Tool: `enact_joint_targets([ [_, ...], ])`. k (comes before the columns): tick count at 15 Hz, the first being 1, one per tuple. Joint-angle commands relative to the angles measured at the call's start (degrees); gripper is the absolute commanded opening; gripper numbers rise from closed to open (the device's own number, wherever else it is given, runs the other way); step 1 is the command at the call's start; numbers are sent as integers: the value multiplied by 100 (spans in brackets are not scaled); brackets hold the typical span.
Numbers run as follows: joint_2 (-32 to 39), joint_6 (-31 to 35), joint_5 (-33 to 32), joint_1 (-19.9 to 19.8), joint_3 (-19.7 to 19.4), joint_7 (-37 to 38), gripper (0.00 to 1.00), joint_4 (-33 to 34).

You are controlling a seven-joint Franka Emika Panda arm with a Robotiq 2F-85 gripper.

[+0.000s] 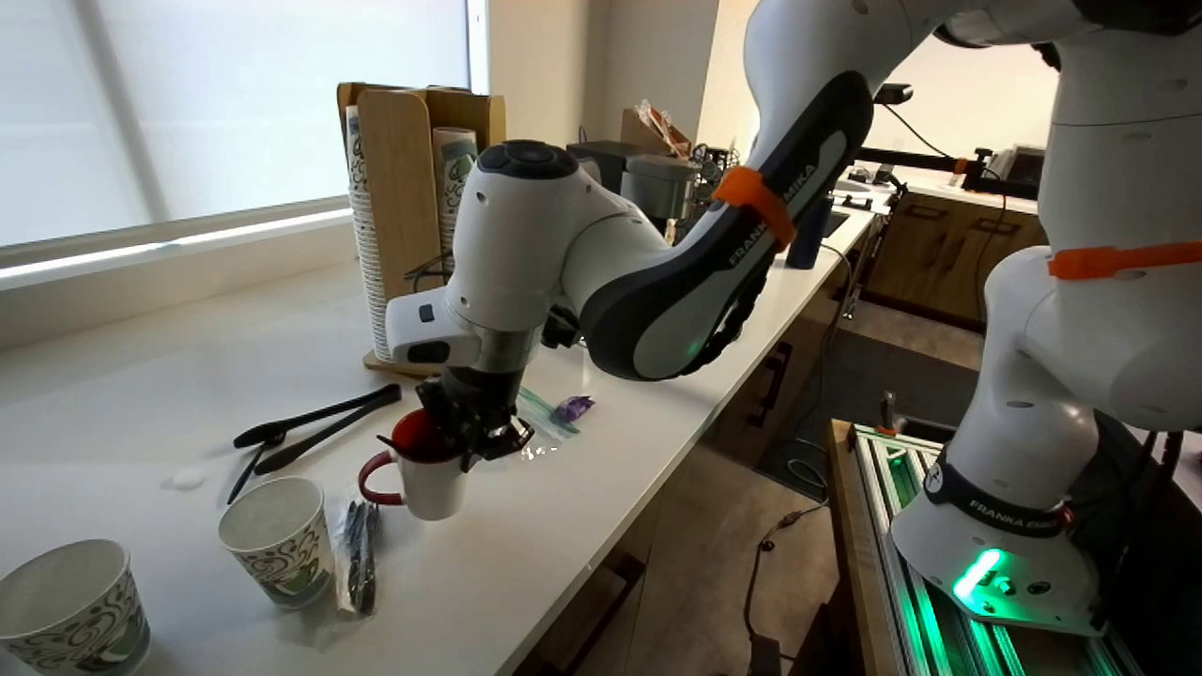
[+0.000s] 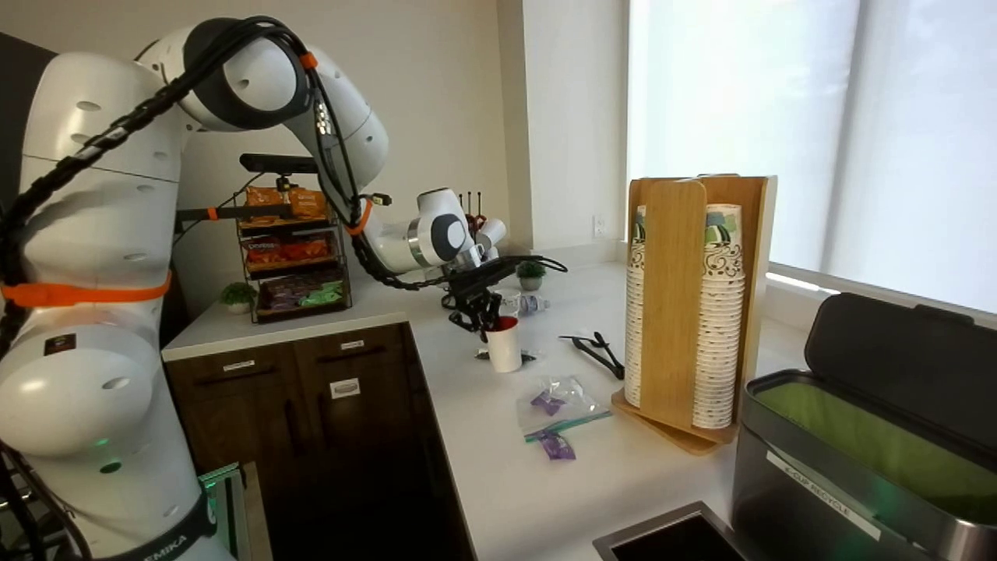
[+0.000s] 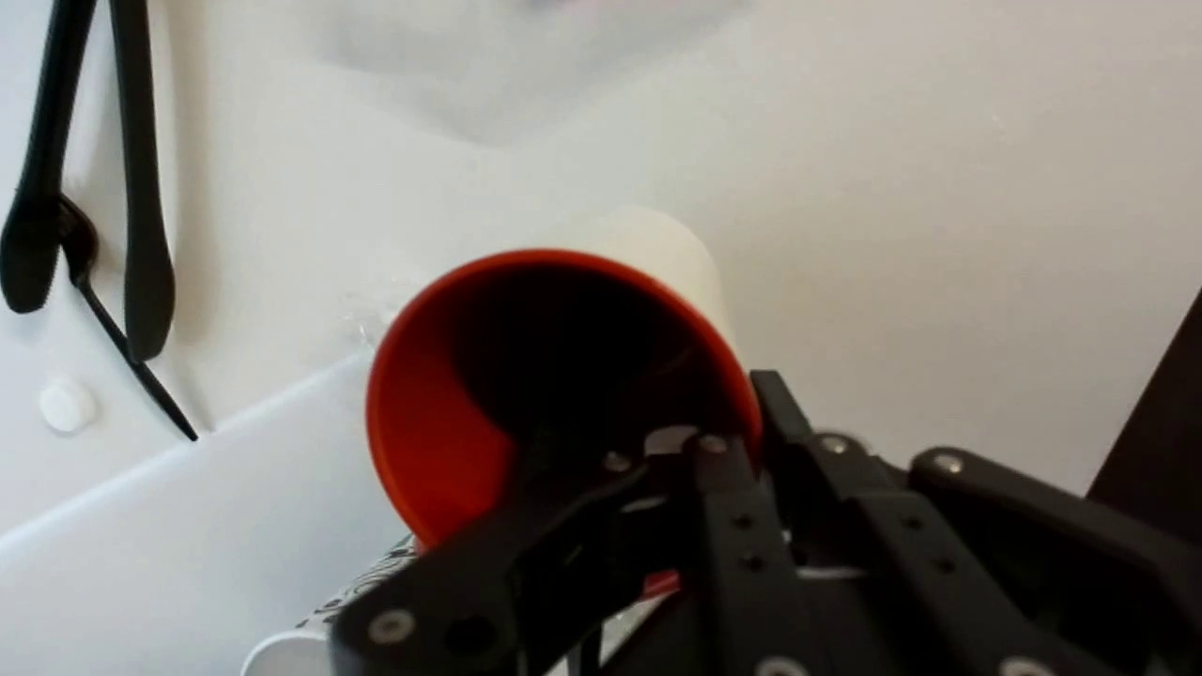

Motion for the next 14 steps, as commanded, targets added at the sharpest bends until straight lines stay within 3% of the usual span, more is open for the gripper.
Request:
enact_joint_targets([
  [1, -237, -340, 130, 91, -38, -335, 3, -54],
  [2, -34, -104, 70, 133, -94, -130, 10, -13],
  [4, -43, -161, 68, 139, -100, -140, 10, -12],
  [5, -26, -75, 78, 125, -88, -190, 3, -20],
  [14, 85, 118, 122, 210, 50, -387, 3, -169],
])
